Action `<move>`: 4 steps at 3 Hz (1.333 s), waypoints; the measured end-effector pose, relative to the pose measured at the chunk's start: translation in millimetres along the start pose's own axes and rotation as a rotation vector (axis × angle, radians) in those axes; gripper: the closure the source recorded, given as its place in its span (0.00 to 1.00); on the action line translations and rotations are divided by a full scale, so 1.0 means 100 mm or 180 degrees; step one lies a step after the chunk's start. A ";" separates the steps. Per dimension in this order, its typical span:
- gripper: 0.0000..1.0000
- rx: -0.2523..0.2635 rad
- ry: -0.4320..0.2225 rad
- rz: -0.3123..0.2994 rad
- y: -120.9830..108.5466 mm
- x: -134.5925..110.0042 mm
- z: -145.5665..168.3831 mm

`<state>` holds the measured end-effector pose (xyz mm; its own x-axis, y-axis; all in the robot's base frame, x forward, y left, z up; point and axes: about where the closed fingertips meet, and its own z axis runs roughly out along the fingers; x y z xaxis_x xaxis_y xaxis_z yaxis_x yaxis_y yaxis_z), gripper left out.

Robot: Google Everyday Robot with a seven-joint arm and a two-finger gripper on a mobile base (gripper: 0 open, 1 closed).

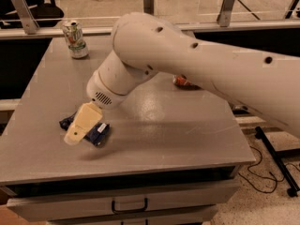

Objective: Move rxbar blueberry near 7up can

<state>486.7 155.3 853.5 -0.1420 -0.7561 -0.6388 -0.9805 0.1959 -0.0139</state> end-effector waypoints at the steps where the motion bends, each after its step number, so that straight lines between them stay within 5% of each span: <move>1: 0.18 0.0053 0.0032 0.0158 0.05 0.06 0.17; 4: 0.87 0.0147 0.0060 0.0277 0.05 0.10 0.24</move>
Offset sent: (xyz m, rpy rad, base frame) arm -0.0039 0.0145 -0.0428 -0.0151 0.0402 -0.1255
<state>483.3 163.8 828.1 -0.2295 -0.7465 -0.6246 -0.9571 0.2898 0.0053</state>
